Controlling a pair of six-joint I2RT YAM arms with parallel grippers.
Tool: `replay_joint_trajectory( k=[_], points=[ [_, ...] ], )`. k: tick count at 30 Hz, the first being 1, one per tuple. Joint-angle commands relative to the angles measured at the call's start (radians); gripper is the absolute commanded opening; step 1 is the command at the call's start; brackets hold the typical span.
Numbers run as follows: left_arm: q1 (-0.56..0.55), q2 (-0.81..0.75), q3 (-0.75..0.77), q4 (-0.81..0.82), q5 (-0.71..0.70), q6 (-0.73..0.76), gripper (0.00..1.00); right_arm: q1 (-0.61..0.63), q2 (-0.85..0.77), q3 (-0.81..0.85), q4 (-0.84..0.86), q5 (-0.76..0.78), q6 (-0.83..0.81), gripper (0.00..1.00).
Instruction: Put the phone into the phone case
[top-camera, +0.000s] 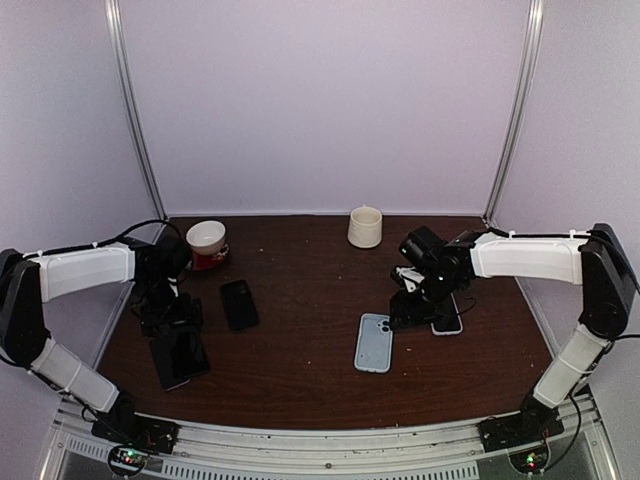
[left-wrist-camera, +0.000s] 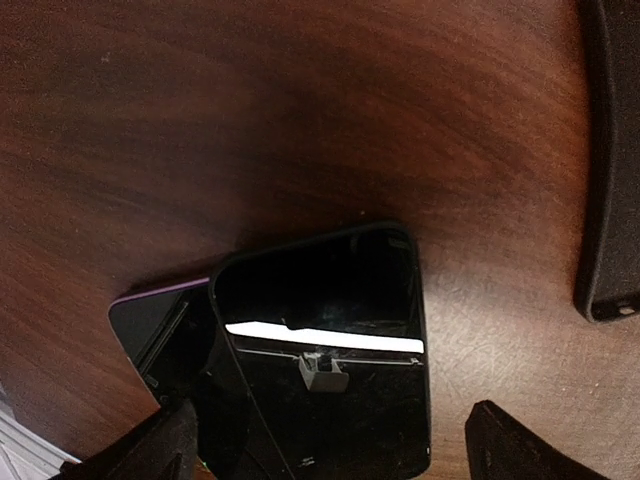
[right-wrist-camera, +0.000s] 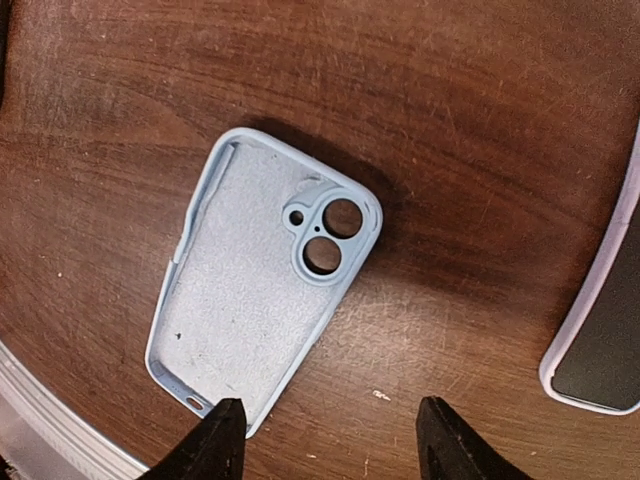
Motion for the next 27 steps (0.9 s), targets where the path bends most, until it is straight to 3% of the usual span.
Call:
replay_joint_trajectory(
  k=[1,8,15,27],
  points=[
    [0.007,0.036,-0.022,-0.003,0.056,-0.037,0.97,0.057,-0.033,0.074,-0.096,0.184,-0.026,0.62],
    [0.008,0.1,-0.054,0.063,0.189,-0.045,0.96,0.1,0.012,0.131,-0.114,0.211,-0.044,0.64],
    [-0.002,0.12,-0.112,0.163,0.32,-0.077,0.85,0.127,0.036,0.164,-0.124,0.223,-0.059,0.64],
    [-0.211,0.267,-0.01,0.265,0.399,-0.101,0.79,0.174,0.051,0.209,-0.159,0.269,-0.064,0.64]
  ],
)
